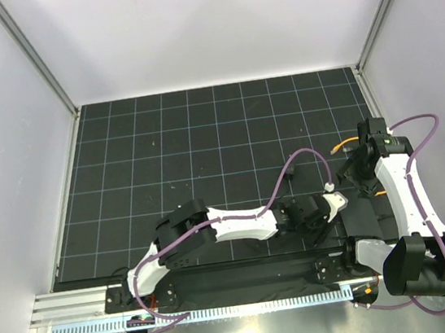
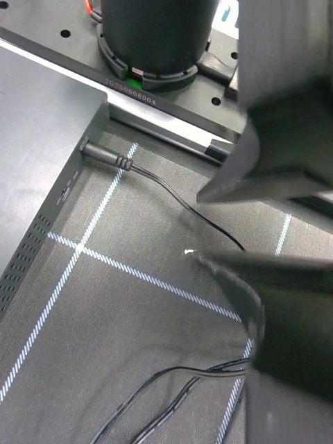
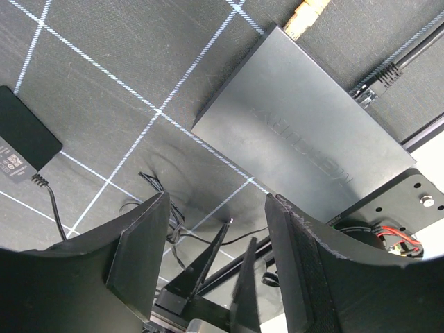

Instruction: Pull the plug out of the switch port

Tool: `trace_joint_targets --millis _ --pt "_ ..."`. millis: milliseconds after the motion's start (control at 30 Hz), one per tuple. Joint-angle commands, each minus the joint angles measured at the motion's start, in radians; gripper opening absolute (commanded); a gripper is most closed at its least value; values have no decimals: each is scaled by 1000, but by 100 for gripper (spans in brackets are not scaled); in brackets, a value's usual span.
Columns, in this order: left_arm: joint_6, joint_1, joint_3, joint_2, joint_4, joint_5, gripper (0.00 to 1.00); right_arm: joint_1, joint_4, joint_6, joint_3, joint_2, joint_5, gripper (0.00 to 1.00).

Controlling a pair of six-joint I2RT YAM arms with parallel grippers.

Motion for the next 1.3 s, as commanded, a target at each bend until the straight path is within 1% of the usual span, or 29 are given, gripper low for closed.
trace_joint_targets --millis 0,67,100,133,167,233,267,300,367,467,567,633,667,700,733,767,833,867,1033,1100,1267 --pt "-6 0 -9 5 25 31 34 -2 16 -34 7 7 12 66" --pt "-15 0 -18 2 28 40 27 -2 0 -43 7 -1 31 66" --pt "-18 0 -21 0 31 48 21 -4 -3 -48 3 -7 38 68" --pt "-22 0 -26 0 31 66 19 -2 -7 -48 -2 -21 40 69" --pt "-28 0 -29 -1 31 77 14 -1 -9 -46 -10 -25 37 70" --pt "-38 0 -37 -6 31 77 9 -2 -18 -39 -19 -38 9 74" --pt "-39 0 -40 -13 31 77 2 -2 -18 -40 -34 -41 -3 76" --pt "-47 0 -44 -17 31 76 0 -1 -16 -39 -42 -44 -18 78" --pt "-58 0 -49 -24 33 82 0 -1 -20 -39 -56 -44 -40 79" --pt "-88 0 -52 -24 53 121 0 -1 -23 -54 -65 -50 -57 76" --pt "-124 0 -51 -17 76 169 0 5 -21 -71 -64 -39 -34 65" --pt "-147 0 -57 -18 86 178 0 12 -6 -82 -63 -24 -40 62" --pt "-154 0 -61 -21 103 178 0 19 -1 -83 -71 -16 -58 59" --pt "-159 0 -77 -30 114 175 0 24 2 -79 -76 4 -60 59" --pt "-167 1 -83 -35 125 172 0 28 3 -71 -82 11 -58 58" --pt "-170 1 -90 -38 134 168 0 38 8 -56 -97 19 -60 54" --pt "-170 1 -98 -43 134 160 0 53 25 -39 -114 27 -70 54" --pt "-170 1 -98 -43 134 155 0 71 29 -22 -131 28 -67 51" --pt "-171 8 -104 -50 134 114 0 111 37 24 -163 37 -15 50" --pt "-182 24 -109 -58 134 103 0 117 30 46 -162 39 34 50" --pt "-211 75 -129 -63 134 103 0 119 39 46 -148 63 43 50"
